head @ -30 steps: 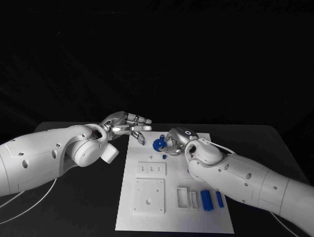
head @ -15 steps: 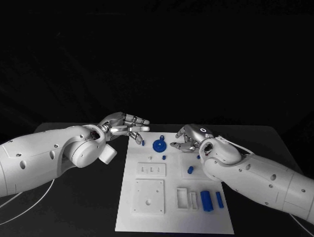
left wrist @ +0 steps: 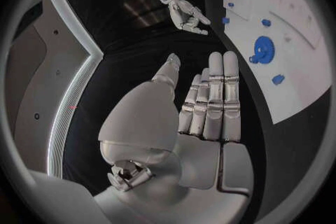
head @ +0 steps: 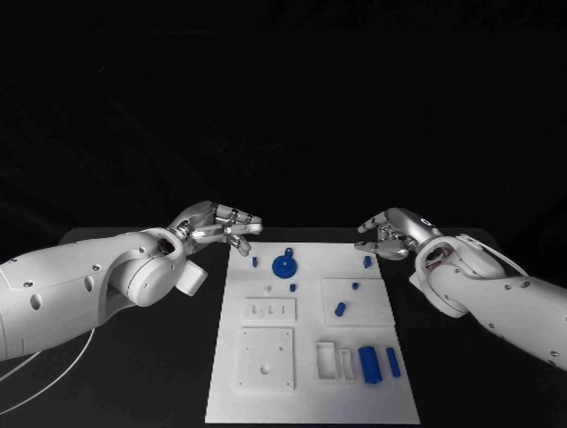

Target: Assemble the parts on the task board

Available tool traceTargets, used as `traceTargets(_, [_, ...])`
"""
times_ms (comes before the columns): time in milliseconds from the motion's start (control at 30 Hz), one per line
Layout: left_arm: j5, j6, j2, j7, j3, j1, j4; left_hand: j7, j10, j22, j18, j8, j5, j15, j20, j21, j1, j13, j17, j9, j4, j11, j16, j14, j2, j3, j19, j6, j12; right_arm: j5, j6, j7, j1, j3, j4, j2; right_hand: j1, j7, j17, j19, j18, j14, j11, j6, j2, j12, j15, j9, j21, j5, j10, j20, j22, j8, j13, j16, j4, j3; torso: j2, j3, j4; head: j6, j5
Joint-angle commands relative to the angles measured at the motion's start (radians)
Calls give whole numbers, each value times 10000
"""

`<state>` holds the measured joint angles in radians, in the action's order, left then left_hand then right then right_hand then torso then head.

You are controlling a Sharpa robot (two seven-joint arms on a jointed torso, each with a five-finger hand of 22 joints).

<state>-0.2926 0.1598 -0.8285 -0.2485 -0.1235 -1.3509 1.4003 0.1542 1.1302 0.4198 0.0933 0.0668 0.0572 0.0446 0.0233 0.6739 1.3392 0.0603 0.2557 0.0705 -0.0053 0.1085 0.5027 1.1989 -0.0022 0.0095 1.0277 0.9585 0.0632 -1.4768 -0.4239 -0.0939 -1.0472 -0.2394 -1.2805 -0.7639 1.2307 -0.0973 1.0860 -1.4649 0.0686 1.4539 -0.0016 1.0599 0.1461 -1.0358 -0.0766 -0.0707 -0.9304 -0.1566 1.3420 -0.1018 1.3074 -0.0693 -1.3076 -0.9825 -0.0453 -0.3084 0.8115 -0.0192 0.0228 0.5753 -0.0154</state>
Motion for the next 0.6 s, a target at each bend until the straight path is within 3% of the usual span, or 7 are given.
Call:
traceTargets(33, [660, 624, -14, -673, 7, 24, -11, -119, 1321, 31, 109, -20, 36, -156, -39, 95, 9, 137, 33, -17, -95, -344, 58, 103, 203, -24, -12, 54, 403, 1174, 480, 1475, 21, -16, 298, -193, 51, -60, 14, -331, -120, -13, -14, -10, -19, 71, 24, 13, 55, -442, -78, 67, 1251, 58, 6, 33, -183, -34, -13, 65, 82, -43, -74])
traceTargets(133, [684, 621, -20, -651, 7, 51, -17, -133, 1746, 57, -47, -27, 25, -209, -180, 121, 27, 35, 75, -25, -92, -410, 93, 126, 228, -81, -7, 54, 27, 1282, 606, 1673, 48, -24, 614, -289, 6, -59, 37, -336, -130, -9, -17, -4, -58, 55, 39, 11, 62, -432, -91, 75, 1256, 64, 40, 46, -459, -88, -8, 68, 64, -41, 19])
traceTargets(200, [681, 600, -20, -628, 7, 67, -22, -137, 1731, 58, -53, -25, 36, -207, -182, 120, 23, 35, 75, -24, -90, -403, 87, 116, 225, -91, -11, 54, 17, 1285, 652, 1764, 81, -27, 851, -290, 33, -56, 39, -335, -130, -8, -20, -8, -51, 59, 41, 12, 70, -435, -95, 77, 1255, 65, 47, 48, -507, -94, -10, 75, 67, -47, 61])
traceTargets(367, [646, 492, -17, -547, 7, 101, -28, -131, 1707, 61, -66, -26, 26, -200, -184, 114, 2, 36, 84, -25, -78, -391, 80, 107, 222, -128, -17, 44, 13, 1097, 660, 1858, 243, -35, 1409, -179, 105, -67, 56, -343, -128, -8, -17, -26, -78, 55, 35, 15, 52, -470, -101, 70, 1260, 63, 61, 46, -639, -188, 11, 48, 31, 37, 180])
traceTargets(533, [623, 292, -8, -399, 6, 140, -45, -74, 1308, 66, -36, -27, 22, -144, -142, 107, -26, 29, 98, -26, -65, -271, 77, 94, 213, -174, -26, -50, 4, 948, 687, 1936, 370, -45, 1924, 61, 160, -84, 78, -339, -128, -2, -10, -85, -44, 46, 45, 18, 51, -463, -101, 79, 1260, 67, 73, 34, -781, -244, 19, 63, 22, 64, 228])
traceTargets(600, [599, 211, 2, -340, 6, 153, -50, -62, 1229, 67, -21, -27, 23, -133, -127, 105, -37, 28, 102, -24, -62, -248, 79, 90, 211, -185, -28, -73, 1, 922, 717, 1951, 396, -48, 2104, 163, 224, -90, 80, -338, -125, -3, -10, -105, -50, 53, 46, 20, 62, -459, -109, 81, 1258, 69, 80, 37, -853, -272, 23, 51, 10, 57, 238])
